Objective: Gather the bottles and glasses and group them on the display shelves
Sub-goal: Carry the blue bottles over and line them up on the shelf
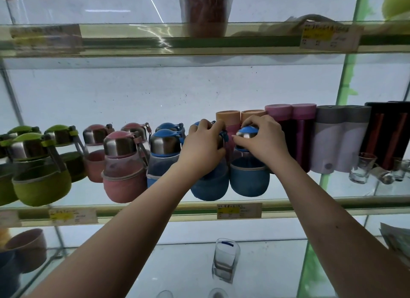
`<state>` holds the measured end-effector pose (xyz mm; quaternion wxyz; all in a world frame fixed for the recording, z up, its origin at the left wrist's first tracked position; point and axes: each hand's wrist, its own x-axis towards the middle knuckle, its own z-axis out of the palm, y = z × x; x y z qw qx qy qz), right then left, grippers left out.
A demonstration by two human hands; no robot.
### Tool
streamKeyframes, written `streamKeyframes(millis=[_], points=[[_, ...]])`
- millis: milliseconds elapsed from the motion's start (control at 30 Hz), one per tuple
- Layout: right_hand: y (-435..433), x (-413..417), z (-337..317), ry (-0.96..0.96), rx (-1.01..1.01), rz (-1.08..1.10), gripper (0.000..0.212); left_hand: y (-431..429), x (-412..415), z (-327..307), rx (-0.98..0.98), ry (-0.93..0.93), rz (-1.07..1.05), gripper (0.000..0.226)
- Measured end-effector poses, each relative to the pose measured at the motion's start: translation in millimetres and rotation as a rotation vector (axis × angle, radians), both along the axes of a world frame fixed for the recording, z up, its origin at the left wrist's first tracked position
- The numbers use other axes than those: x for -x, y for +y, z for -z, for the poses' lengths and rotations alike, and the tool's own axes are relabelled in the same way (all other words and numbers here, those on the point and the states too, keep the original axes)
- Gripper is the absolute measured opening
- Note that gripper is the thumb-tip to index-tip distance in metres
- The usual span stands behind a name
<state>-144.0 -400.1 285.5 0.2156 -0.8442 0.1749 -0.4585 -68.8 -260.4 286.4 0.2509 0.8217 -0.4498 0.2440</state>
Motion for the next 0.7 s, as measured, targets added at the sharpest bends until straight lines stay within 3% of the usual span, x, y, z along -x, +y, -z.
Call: streamKeyframes(millis=[700], points=[[-4, -2, 11, 0.02, 0.025, -0.017, 0.034, -4, 3, 15, 0.004, -0.192, -0.124, 0.045]])
